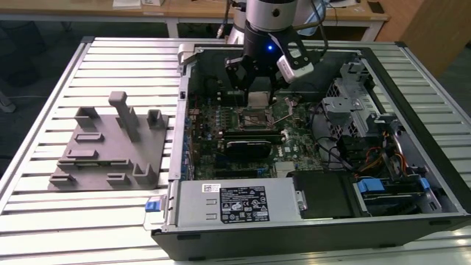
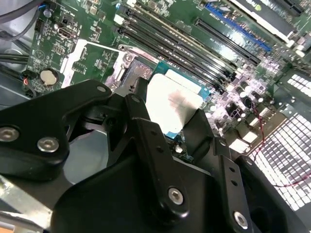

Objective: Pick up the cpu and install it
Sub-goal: 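Pick up the cpu and move it towards the insertion slot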

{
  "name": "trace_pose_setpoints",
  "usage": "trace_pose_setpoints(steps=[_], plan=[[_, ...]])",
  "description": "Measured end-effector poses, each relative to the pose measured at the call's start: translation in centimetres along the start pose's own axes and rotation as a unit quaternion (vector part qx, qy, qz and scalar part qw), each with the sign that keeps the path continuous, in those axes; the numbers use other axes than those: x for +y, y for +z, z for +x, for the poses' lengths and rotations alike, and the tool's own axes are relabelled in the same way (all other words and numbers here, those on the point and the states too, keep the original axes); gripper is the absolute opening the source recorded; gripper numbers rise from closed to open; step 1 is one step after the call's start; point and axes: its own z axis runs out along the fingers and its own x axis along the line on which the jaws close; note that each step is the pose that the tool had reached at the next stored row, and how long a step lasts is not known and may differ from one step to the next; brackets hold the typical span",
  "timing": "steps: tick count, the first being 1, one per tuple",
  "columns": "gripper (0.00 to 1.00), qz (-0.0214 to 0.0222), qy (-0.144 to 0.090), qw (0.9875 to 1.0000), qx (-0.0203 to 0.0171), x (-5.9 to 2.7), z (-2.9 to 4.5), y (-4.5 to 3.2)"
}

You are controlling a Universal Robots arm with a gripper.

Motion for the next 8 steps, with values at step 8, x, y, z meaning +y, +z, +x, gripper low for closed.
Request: trace_pose_setpoints(steps=[8], plan=[[0.54,0.0001,0.000,1.0000,0.0000,0.49,-0.05,0.83]])
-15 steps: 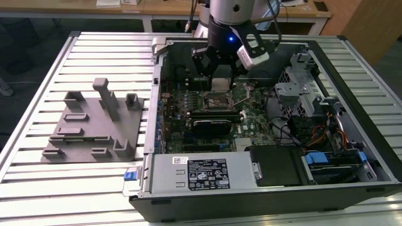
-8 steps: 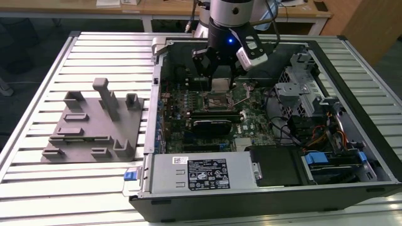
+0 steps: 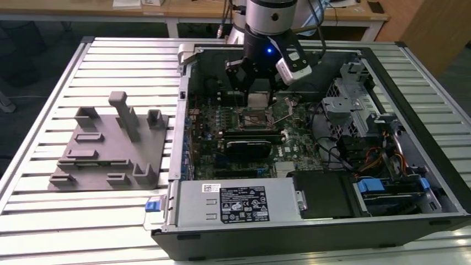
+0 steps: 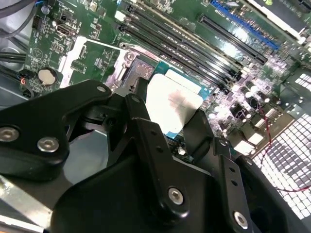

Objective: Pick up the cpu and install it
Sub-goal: 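Pick up the cpu and move it towards the insertion slot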

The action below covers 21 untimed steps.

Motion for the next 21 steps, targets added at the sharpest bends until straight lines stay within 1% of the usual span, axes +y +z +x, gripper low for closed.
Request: trace_pose_setpoints(steps=[14,21], plan=[[0.54,-0.0001,0.000,1.0000,-0.0001,1.68,-0.02,1.47],[0.54,-0.0001,0.000,1.0000,-0.0001,2.24,-0.03,2.22]])
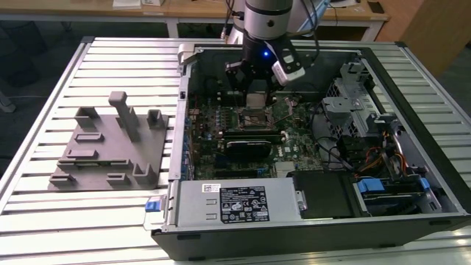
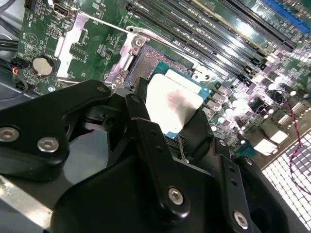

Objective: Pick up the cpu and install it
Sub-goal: 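Pick up the cpu and move it towards the insertion slot, then place the cpu into insertion slot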

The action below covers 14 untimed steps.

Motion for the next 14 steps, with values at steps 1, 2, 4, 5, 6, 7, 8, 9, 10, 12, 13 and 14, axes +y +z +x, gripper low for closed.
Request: trace_pose_setpoints(steps=[1,2,4,5,6,7,8,9,10,12,13,14], plan=[[0.54,0.0001,0.000,1.0000,0.0001,0.03,-0.01,0.09],[0.54,0.0001,0.000,1.0000,0.0000,0.05,-0.01,0.16],[0.54,0.0001,0.000,1.0000,0.0000,0.05,-0.01,0.18],[0.54,0.0000,0.000,1.0000,0.0000,0.05,-0.02,0.18],[0.54,0.0000,0.000,1.0000,0.0000,0.05,-0.03,0.18],[0.54,0.0001,0.000,1.0000,0.0000,0.05,-0.03,0.18],[0.54,0.0001,0.000,1.0000,0.0000,0.05,-0.03,0.18],[0.54,0.0001,0.000,1.0000,0.0000,0.05,-0.03,0.18],[0.54,0.0001,0.000,1.0000,0.0000,0.05,-0.03,0.18],[0.54,0.0000,0.000,1.0000,0.0000,0.05,-0.03,0.18],[0.54,0.0000,0.000,1.0000,0.0000,0.05,-0.03,0.18],[0.54,0.0000,0.000,1.0000,0.0000,0.05,-0.03,0.18]])
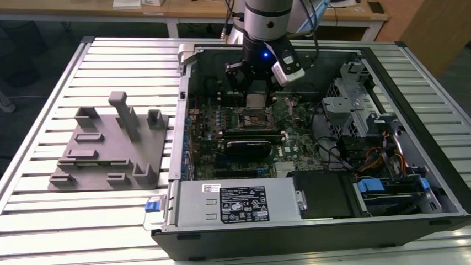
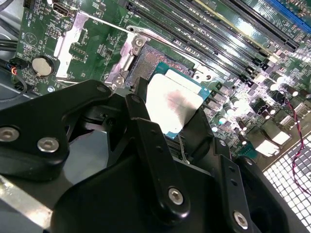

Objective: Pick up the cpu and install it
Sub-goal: 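Place the cpu into insertion slot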

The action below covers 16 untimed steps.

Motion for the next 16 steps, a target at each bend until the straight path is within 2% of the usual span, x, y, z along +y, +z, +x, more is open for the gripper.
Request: trace_pose_setpoints(steps=[3,8,11,16], plan=[[0.54,-0.0001,0.004,1.0000,-0.0001,0.00,0.00,0.00],[0.54,0.0006,0.037,0.9993,-0.0006,0.00,0.00,0.00],[0.54,0.0011,0.060,0.9982,-0.0010,0.00,0.00,0.00],[0.54,0.0018,0.096,0.9954,-0.0016,0.00,0.00,0.00]])
